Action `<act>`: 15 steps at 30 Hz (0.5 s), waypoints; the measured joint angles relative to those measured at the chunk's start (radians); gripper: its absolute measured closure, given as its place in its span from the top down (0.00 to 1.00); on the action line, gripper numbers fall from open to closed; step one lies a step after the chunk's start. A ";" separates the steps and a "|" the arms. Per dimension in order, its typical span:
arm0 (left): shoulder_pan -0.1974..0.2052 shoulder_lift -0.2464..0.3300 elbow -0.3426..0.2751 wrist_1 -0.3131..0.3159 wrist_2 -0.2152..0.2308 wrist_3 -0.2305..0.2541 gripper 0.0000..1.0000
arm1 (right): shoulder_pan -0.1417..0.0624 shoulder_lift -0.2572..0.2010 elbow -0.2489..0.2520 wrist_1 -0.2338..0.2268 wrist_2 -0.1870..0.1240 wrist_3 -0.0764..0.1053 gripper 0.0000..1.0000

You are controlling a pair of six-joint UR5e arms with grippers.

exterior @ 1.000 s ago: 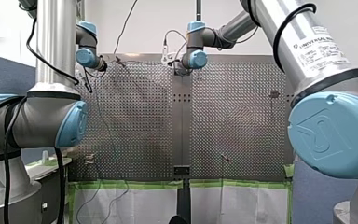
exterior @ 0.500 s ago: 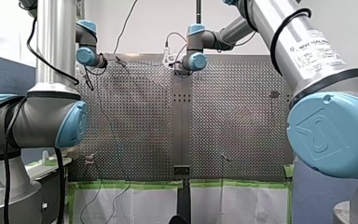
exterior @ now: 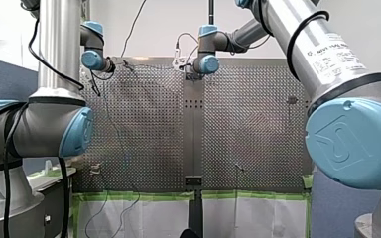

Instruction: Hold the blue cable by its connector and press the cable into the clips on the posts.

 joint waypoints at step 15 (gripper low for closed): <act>-0.011 0.003 -0.001 -0.091 -0.056 0.091 0.98 | 0.005 0.000 -0.001 0.016 -0.001 -0.003 0.00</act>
